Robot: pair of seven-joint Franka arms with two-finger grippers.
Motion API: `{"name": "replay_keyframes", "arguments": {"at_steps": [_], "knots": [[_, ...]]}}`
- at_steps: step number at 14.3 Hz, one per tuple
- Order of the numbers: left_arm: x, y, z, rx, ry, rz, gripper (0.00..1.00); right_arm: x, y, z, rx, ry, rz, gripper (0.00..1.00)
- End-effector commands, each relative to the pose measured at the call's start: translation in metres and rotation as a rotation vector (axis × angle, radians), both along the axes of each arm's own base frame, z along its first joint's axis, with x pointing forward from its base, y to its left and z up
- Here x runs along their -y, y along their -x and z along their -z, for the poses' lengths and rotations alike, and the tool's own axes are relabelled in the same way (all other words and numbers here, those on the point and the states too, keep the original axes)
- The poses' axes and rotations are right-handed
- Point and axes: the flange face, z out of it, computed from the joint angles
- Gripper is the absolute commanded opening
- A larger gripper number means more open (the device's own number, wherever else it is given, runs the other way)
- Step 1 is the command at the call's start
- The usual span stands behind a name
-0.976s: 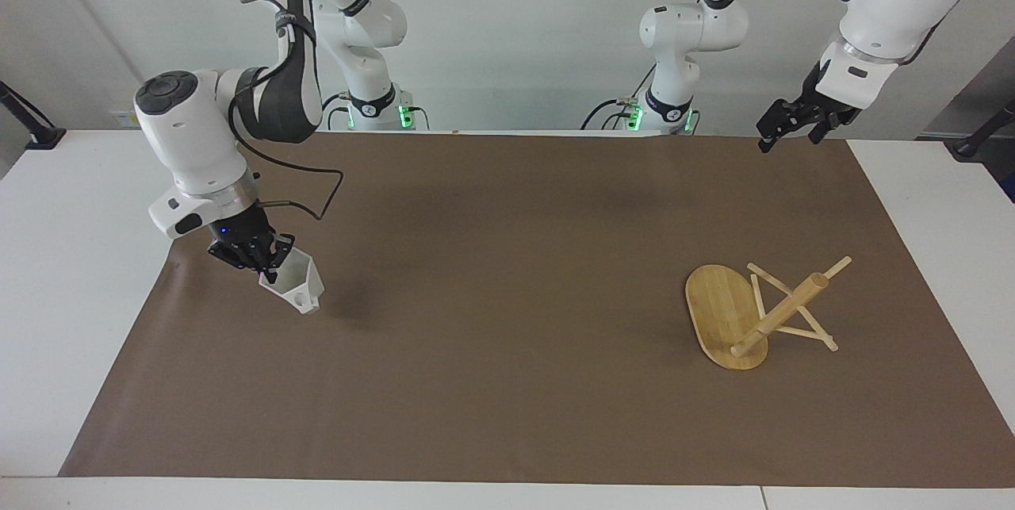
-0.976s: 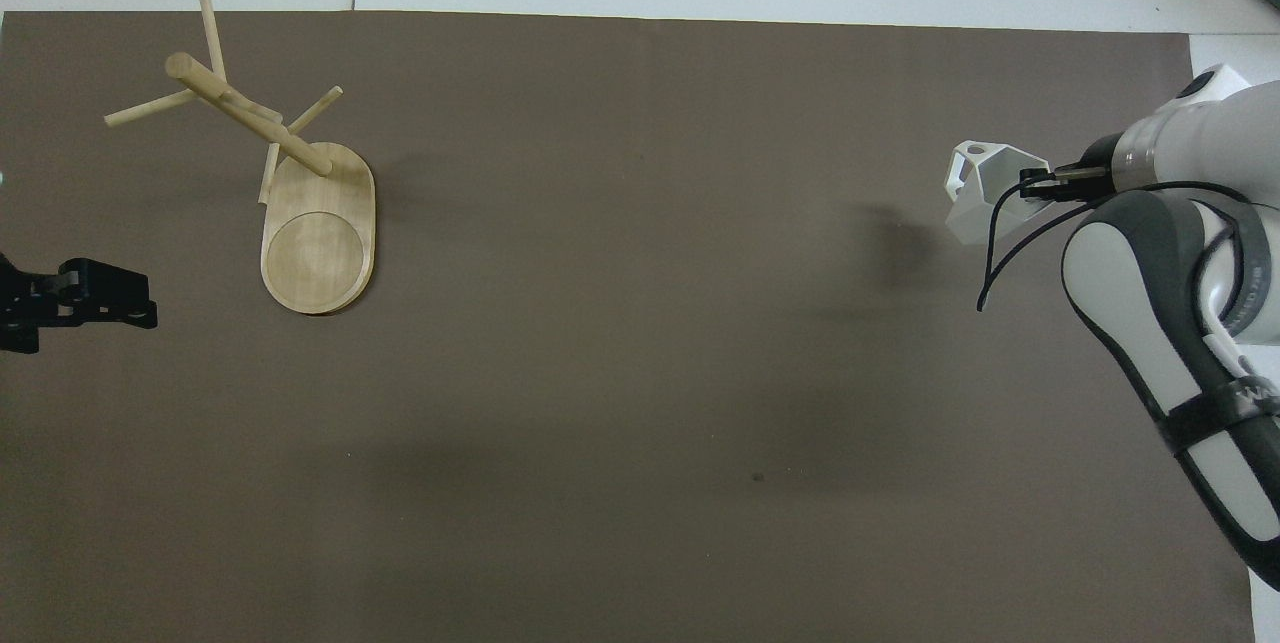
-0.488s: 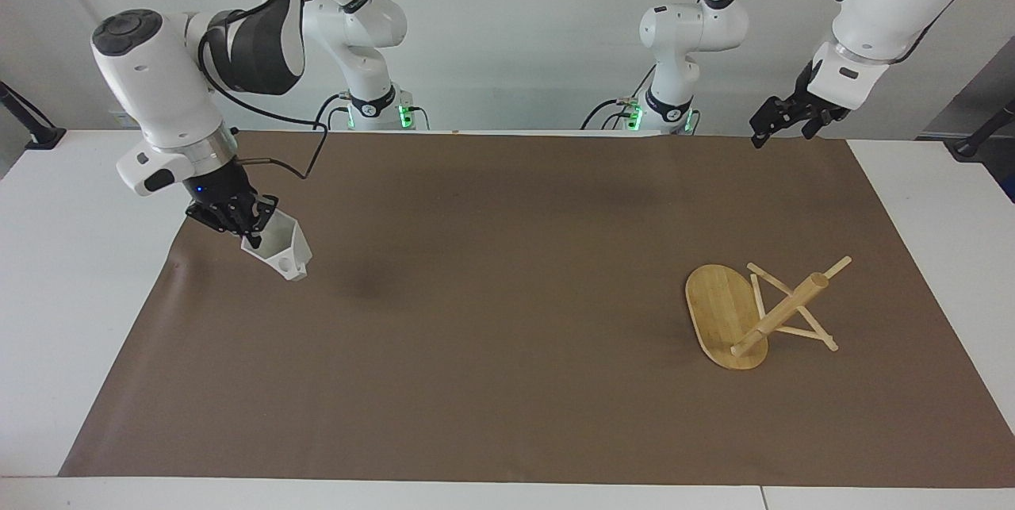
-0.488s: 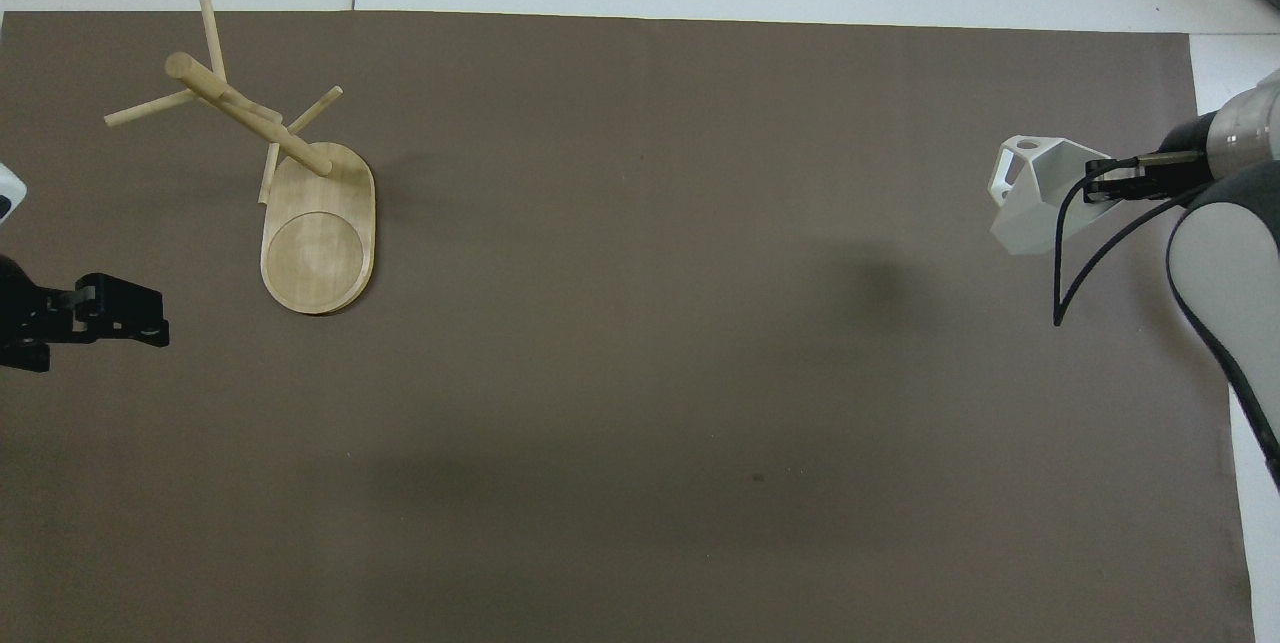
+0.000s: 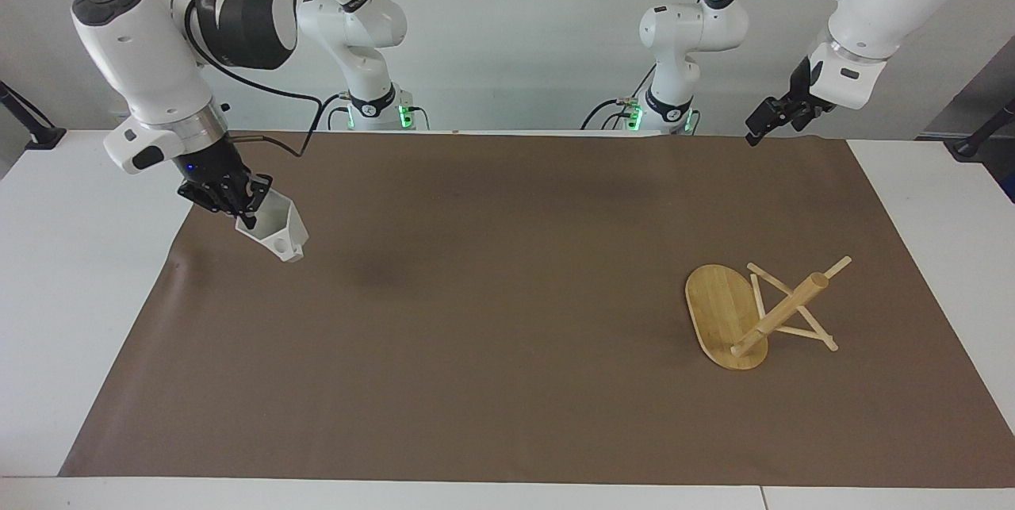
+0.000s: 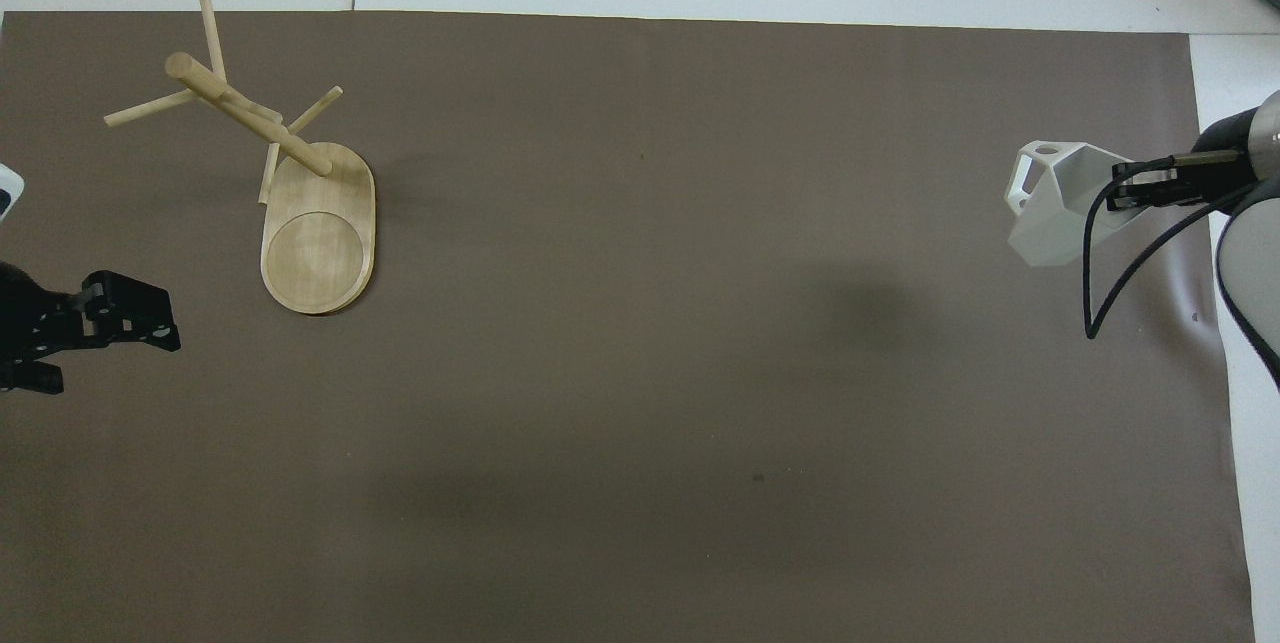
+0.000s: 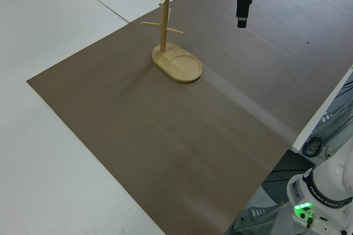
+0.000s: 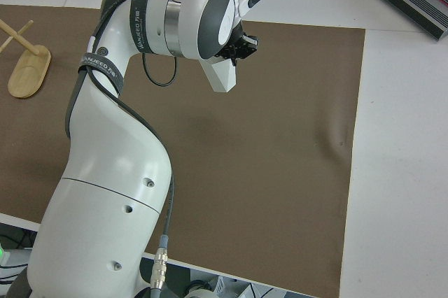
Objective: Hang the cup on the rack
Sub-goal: 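Carry the cup toward the left gripper while the left gripper advances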
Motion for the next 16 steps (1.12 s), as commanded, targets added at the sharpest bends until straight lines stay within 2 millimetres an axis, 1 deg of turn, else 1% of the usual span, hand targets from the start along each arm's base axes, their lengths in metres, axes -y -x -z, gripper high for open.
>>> {"name": "replay_keyframes", "arguments": {"at_steps": [1,2,4,5,6,9,10,12,15,16], "knots": [[0.011,0.018,0.003,-0.024,-0.001,-0.014,1.0,-0.002,0.01,-0.023,-0.006,0.003,0.014,0.0],[0.012,0.018,0.004,-0.02,-0.001,-0.013,1.0,-0.004,0.013,-0.023,-0.023,0.002,0.01,0.0],[0.015,0.017,0.003,-0.015,0.016,-0.025,1.0,-0.01,0.023,-0.036,-0.02,0.003,0.001,0.0],[0.015,0.018,0.004,-0.033,0.04,-0.045,1.0,-0.012,0.026,-0.038,-0.026,0.001,0.001,0.0],[0.013,0.019,0.004,-0.053,0.057,-0.087,1.0,-0.023,0.026,-0.039,-0.03,-0.005,-0.019,0.0],[0.02,0.021,0.002,-0.092,0.072,-0.25,1.0,-0.036,0.029,-0.04,-0.039,-0.104,-0.027,0.0],[0.022,0.019,0.001,-0.101,0.07,-0.325,1.0,-0.046,0.029,-0.041,-0.037,-0.148,-0.038,0.0],[0.027,0.019,-0.002,-0.123,0.109,-0.409,1.0,-0.069,0.03,-0.042,-0.036,-0.199,-0.075,0.0],[0.034,0.015,-0.004,-0.155,0.179,-0.545,1.0,-0.108,0.033,-0.043,-0.043,-0.244,-0.141,0.0],[0.037,0.014,-0.005,-0.17,0.191,-0.588,1.0,-0.124,0.035,-0.044,-0.046,-0.257,-0.165,0.0]]}}
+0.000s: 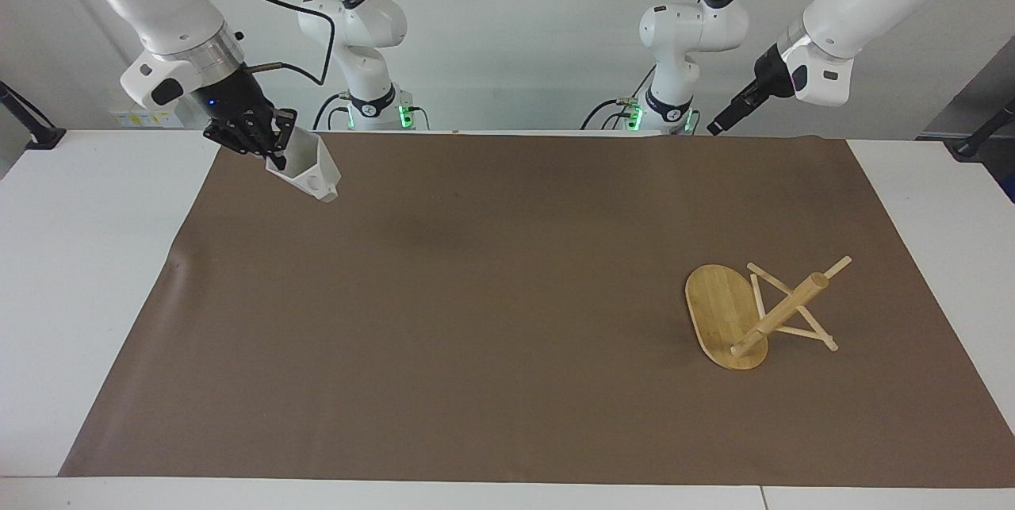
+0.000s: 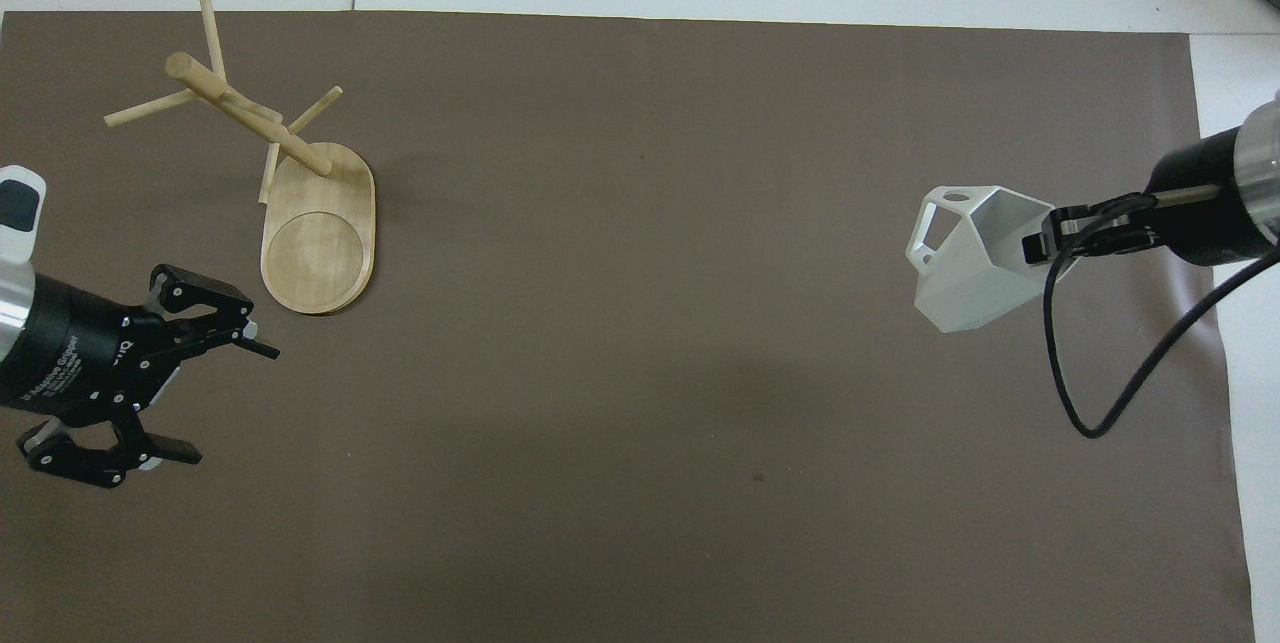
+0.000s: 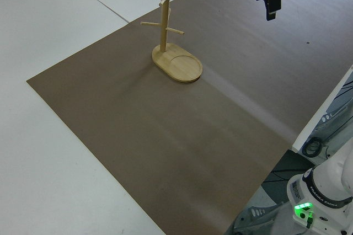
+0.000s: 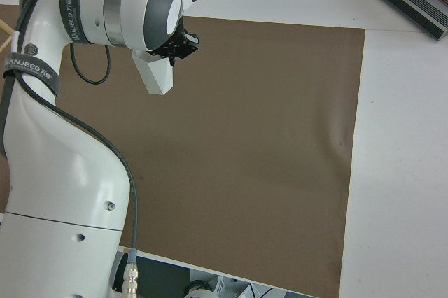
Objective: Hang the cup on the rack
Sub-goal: 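Carry the cup toward the left gripper while the left gripper advances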
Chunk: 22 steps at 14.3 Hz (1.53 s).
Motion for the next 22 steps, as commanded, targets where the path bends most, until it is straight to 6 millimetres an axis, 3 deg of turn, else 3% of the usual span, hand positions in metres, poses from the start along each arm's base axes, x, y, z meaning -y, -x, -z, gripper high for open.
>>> {"name": "replay_keyframes", "arguments": {"at_steps": [1,3,5,8,11,14,17,22], "knots": [[0.002,0.004,-0.001,-0.036,0.065,-0.147,1.0,-0.034,0.009,-0.007,-0.008,-0.049,-0.044,0.0],[-0.006,0.0,0.005,-0.071,0.139,-0.243,1.0,-0.058,0.012,-0.009,-0.002,-0.078,-0.077,0.0],[0.0,-0.009,0.011,-0.123,0.2,-0.32,1.0,-0.081,0.018,-0.009,0.008,-0.081,-0.11,0.0],[0.005,-0.019,0.032,-0.198,0.268,-0.422,1.0,-0.122,0.033,-0.007,-0.009,-0.075,-0.104,0.0],[-0.001,-0.024,0.051,-0.249,0.353,-0.505,1.0,-0.164,0.041,0.0,0.009,-0.119,-0.073,0.0],[-0.001,-0.033,0.063,-0.299,0.383,-0.579,1.0,-0.175,0.038,0.007,0.006,-0.241,-0.023,0.0],[-0.017,-0.047,0.083,-0.364,0.445,-0.648,1.0,-0.188,0.034,0.01,0.03,-0.316,-0.003,0.0],[0.01,-0.041,0.101,-0.434,0.503,-0.648,1.0,-0.217,0.03,0.019,0.066,-0.389,0.04,0.0]]}}
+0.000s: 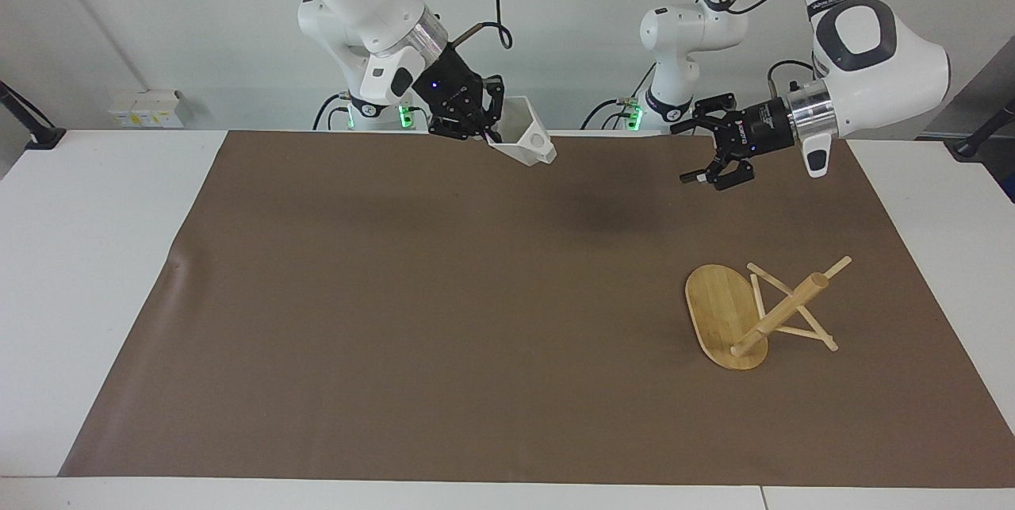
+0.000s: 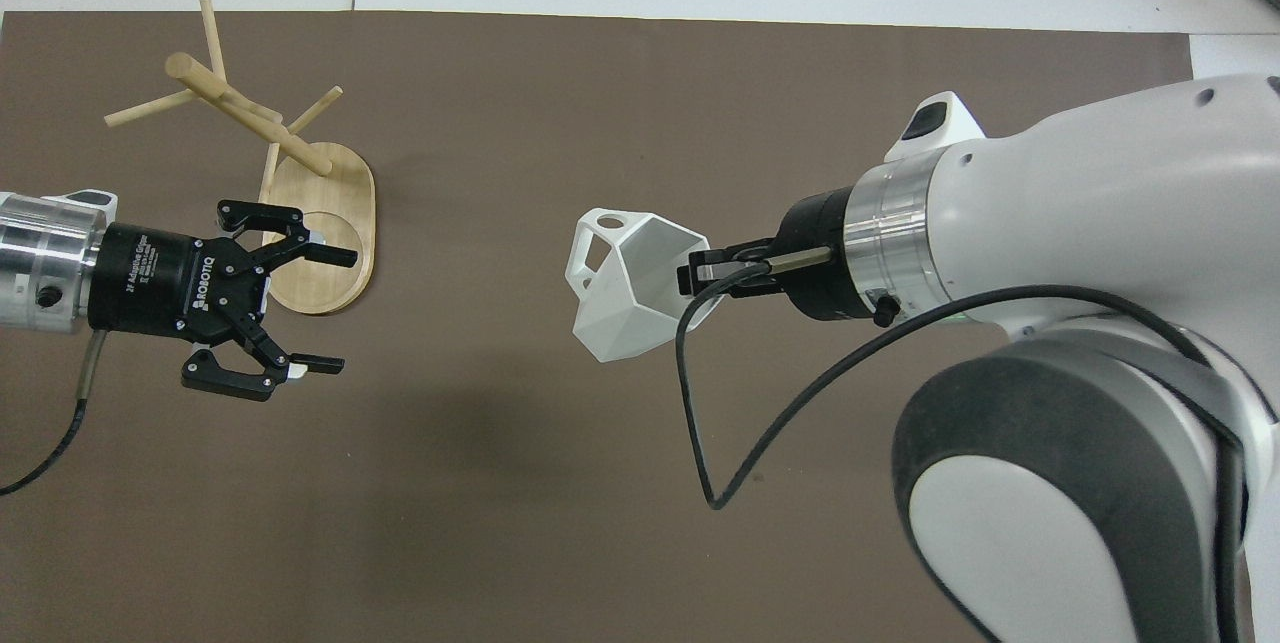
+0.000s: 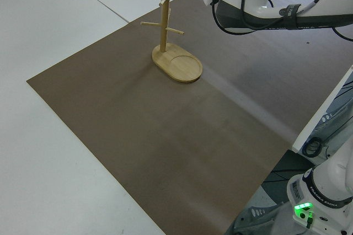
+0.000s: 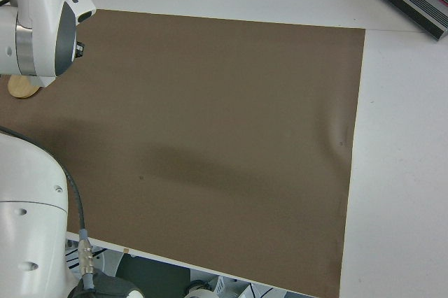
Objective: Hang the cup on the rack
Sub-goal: 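Carry the cup toward the left gripper while the left gripper advances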
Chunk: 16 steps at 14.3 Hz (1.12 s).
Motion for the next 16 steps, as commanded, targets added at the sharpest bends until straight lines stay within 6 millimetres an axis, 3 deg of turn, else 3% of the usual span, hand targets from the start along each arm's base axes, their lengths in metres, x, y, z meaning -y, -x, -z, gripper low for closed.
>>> {"name": "replay_keyframes", "arguments": {"at_steps": [1,6,11,13,16], "knots": [[0.034,0.012,0.004,-0.018,0.032,0.02,1.0,-0.017,0.0,0.004,-0.004,-0.053,0.058,0.0],[0.063,0.019,0.008,-0.032,0.079,0.015,1.0,-0.051,0.0,0.011,-0.005,-0.11,0.131,0.0],[0.047,0.006,0.016,-0.055,0.116,-0.047,1.0,-0.077,0.001,0.017,-0.012,-0.164,0.189,0.0],[0.032,0.002,0.017,-0.06,0.121,-0.089,1.0,-0.082,0.0,0.018,-0.008,-0.175,0.193,0.0],[0.03,0.001,0.017,-0.059,0.12,-0.098,1.0,-0.083,-0.001,0.022,-0.017,-0.177,0.199,0.0]]}}
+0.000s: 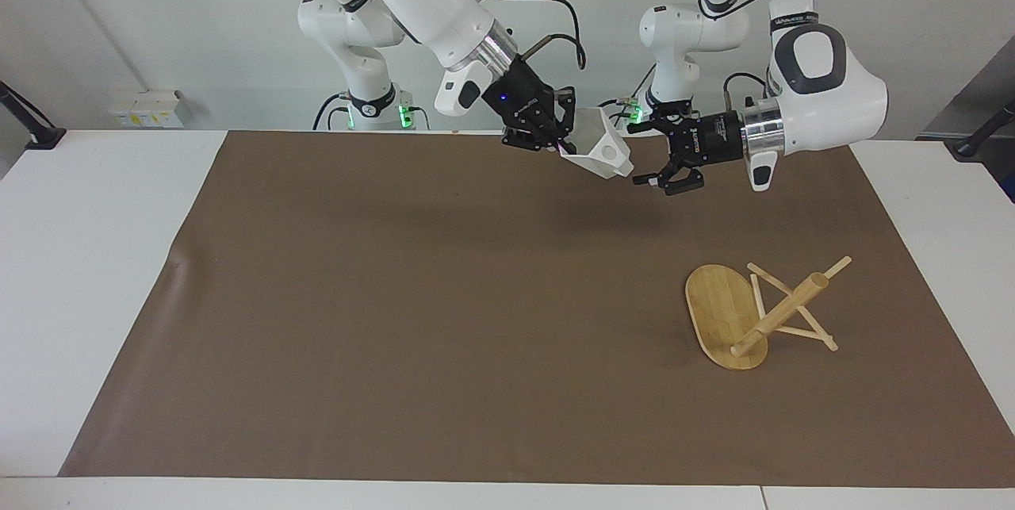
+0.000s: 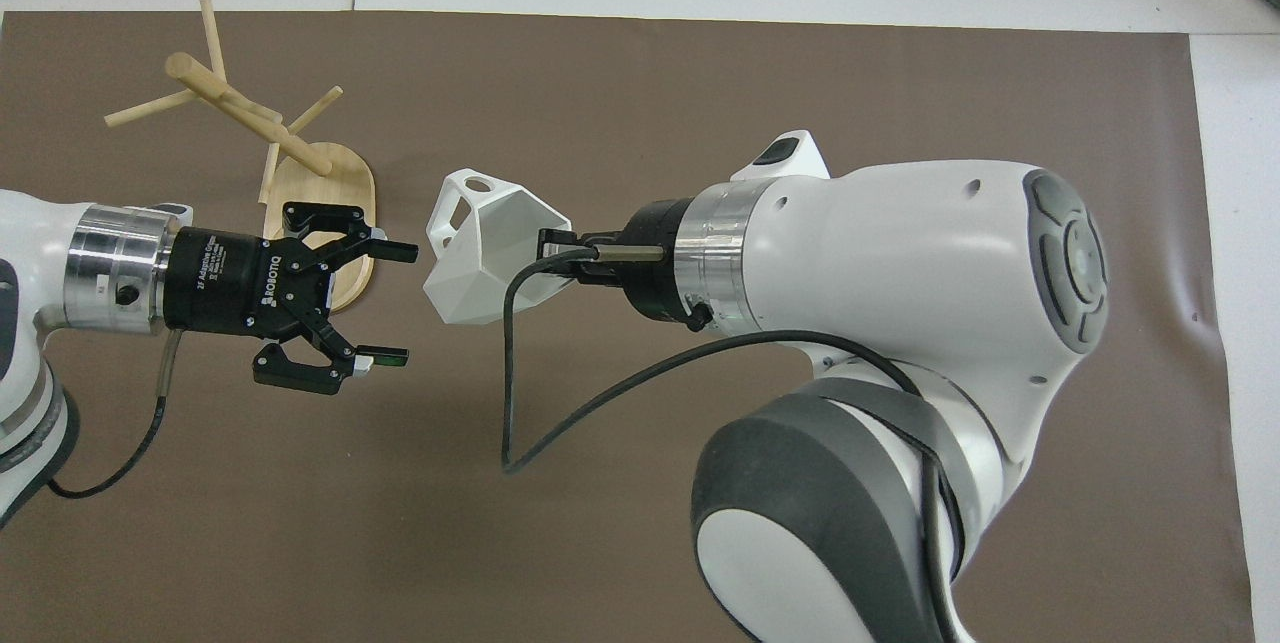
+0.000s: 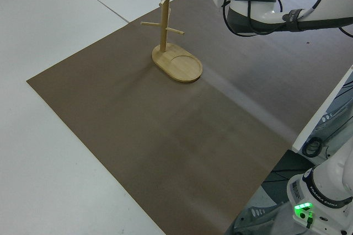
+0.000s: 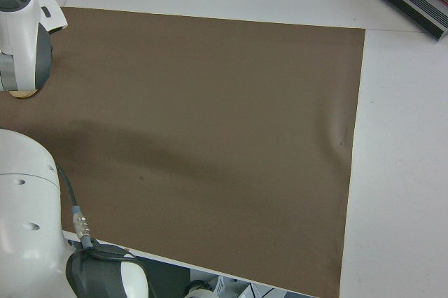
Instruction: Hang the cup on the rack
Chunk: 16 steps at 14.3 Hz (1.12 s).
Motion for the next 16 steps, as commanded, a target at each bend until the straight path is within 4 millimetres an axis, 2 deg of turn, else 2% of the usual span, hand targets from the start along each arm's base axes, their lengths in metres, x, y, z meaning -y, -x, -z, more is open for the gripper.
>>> {"name": "replay_keyframes", "arguments": {"at_steps": [1,3,7,16], "knots": [[-0.003,0.001,0.002,-0.015,0.014,-0.037,1.0,-0.004,-0.001,0.001,-0.015,-0.035,0.018,0.0],[-0.016,-0.001,0.001,-0.016,0.017,-0.055,1.0,-0.005,0.0,0.001,-0.016,-0.036,0.017,0.0],[-0.021,-0.005,0.005,-0.019,0.027,-0.111,1.0,-0.005,0.0,0.002,-0.017,-0.036,0.017,0.0],[-0.013,-0.007,0.0,-0.021,0.028,-0.092,1.0,-0.005,0.0,0.002,-0.015,-0.035,0.016,0.0]]}}
